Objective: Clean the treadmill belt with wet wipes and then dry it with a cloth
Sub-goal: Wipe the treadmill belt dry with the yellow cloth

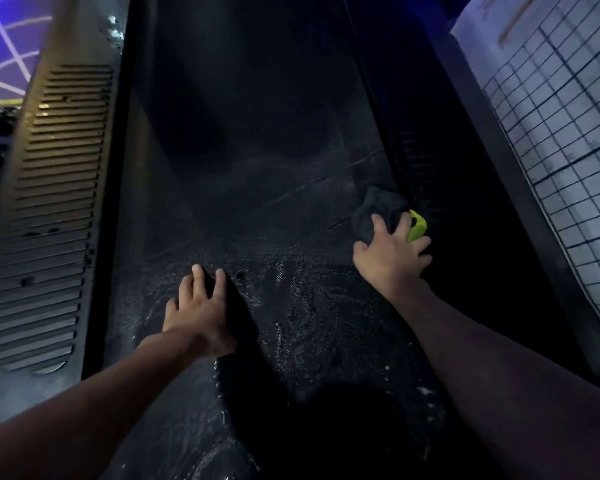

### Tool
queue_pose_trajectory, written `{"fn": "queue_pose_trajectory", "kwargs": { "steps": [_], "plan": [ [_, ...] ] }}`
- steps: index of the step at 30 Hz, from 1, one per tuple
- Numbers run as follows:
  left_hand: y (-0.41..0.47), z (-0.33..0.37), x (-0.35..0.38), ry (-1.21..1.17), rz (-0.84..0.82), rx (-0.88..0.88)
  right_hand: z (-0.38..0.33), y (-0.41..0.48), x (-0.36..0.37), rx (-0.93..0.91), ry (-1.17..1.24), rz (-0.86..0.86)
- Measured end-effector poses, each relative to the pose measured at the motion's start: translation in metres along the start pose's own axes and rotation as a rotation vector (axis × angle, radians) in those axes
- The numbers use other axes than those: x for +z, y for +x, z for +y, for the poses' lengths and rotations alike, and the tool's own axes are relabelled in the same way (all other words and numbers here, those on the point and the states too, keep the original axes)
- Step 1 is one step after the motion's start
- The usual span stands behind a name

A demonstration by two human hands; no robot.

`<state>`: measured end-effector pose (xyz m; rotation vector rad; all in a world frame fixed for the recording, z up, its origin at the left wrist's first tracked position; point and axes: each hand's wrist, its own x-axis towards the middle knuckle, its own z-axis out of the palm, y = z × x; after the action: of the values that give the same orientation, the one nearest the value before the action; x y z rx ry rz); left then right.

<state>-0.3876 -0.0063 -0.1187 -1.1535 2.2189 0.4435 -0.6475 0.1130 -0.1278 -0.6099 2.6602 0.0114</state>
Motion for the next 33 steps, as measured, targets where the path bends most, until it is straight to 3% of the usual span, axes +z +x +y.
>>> {"fn": "queue_pose_trajectory", "kwargs": {
  "steps": [8,12,16,24,28,33],
  "plan": [
    [-0.009,-0.035,0.020,-0.151,0.019,0.202,-0.006,-0.001,0.003,0.004,-0.048,0.013],
    [-0.016,-0.028,0.028,0.010,0.207,0.130,-0.009,-0.002,0.004,0.001,-0.053,0.030],
    [-0.024,-0.024,0.026,0.008,0.268,0.083,-0.013,-0.005,0.002,0.000,-0.045,0.028],
    [-0.030,-0.026,0.022,-0.069,0.207,0.087,-0.092,-0.035,0.017,-0.195,-0.005,-0.016],
    [-0.034,-0.038,0.029,-0.113,0.110,0.176,-0.141,-0.055,0.029,-0.328,0.016,-0.057],
    [-0.029,-0.043,0.033,0.205,0.005,0.233,-0.224,-0.097,0.058,-0.553,0.059,-0.043]
  ]
}}
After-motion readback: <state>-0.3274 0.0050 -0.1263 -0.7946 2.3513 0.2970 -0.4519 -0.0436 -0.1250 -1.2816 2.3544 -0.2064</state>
